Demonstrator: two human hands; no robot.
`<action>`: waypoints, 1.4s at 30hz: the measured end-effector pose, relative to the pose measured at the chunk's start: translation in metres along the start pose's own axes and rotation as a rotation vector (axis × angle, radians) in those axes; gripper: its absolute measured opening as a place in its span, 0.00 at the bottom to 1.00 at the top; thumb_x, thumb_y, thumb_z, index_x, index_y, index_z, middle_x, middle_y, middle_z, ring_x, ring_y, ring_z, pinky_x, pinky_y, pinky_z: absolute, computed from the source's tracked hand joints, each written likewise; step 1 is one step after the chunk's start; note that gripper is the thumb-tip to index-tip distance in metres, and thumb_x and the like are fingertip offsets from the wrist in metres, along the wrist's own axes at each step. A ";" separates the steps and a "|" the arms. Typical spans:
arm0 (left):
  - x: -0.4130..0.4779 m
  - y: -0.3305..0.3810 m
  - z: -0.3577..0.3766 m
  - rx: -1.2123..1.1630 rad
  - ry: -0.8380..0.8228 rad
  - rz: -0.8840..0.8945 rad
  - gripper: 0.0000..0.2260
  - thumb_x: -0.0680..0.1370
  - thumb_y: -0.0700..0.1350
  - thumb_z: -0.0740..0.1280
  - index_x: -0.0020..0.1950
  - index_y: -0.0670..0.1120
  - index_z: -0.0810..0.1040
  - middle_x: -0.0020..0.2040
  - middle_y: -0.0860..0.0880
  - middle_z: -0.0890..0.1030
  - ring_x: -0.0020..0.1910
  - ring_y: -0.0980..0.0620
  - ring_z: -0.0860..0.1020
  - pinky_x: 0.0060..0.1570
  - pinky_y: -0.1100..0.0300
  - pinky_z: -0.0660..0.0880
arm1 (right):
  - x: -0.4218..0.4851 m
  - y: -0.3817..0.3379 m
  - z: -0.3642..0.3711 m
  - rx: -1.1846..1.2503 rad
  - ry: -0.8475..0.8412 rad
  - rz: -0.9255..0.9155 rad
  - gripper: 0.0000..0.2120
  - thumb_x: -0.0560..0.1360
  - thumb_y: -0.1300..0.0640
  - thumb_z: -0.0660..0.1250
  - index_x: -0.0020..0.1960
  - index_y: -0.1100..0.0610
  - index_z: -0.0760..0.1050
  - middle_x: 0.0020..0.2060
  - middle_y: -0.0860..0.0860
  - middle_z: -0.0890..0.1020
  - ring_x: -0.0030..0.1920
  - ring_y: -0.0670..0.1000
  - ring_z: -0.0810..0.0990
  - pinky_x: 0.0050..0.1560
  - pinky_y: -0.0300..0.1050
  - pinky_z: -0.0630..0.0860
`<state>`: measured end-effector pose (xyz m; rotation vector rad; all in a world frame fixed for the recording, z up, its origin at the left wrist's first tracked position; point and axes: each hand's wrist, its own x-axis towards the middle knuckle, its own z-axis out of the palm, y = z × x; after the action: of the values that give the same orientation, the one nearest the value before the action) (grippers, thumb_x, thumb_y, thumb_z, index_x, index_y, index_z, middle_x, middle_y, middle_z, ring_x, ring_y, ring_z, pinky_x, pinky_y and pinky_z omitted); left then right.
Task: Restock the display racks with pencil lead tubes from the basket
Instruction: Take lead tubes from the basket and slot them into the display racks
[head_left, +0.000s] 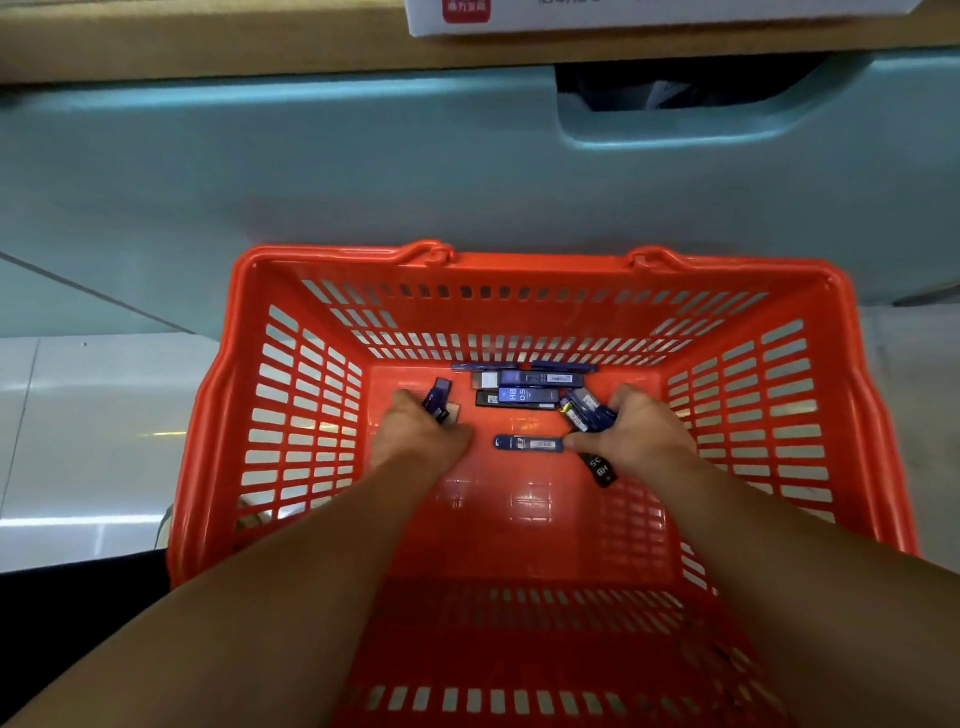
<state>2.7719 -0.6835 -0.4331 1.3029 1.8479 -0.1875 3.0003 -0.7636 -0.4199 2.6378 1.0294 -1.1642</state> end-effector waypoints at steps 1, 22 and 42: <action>-0.001 -0.003 0.000 0.068 -0.024 0.023 0.25 0.74 0.57 0.76 0.65 0.49 0.70 0.44 0.52 0.75 0.39 0.55 0.76 0.32 0.61 0.72 | -0.001 0.001 0.003 0.039 -0.016 0.016 0.25 0.64 0.37 0.81 0.47 0.49 0.71 0.42 0.47 0.80 0.43 0.49 0.79 0.40 0.45 0.73; -0.029 0.010 0.021 0.146 -0.243 0.503 0.21 0.77 0.39 0.68 0.69 0.53 0.74 0.56 0.52 0.77 0.52 0.50 0.79 0.47 0.61 0.75 | -0.011 0.021 0.004 0.710 -0.084 0.118 0.04 0.78 0.60 0.67 0.52 0.54 0.76 0.40 0.55 0.83 0.36 0.53 0.80 0.33 0.44 0.72; -0.023 0.019 -0.003 0.304 -0.126 0.568 0.14 0.80 0.44 0.67 0.65 0.46 0.72 0.48 0.47 0.79 0.48 0.44 0.80 0.44 0.58 0.72 | -0.016 0.000 0.033 0.655 0.084 0.312 0.27 0.64 0.47 0.85 0.46 0.53 0.69 0.39 0.48 0.76 0.38 0.48 0.74 0.41 0.43 0.72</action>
<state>2.7884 -0.6894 -0.4084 1.9252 1.3126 -0.2419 2.9718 -0.7835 -0.4328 3.1832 0.2244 -1.5158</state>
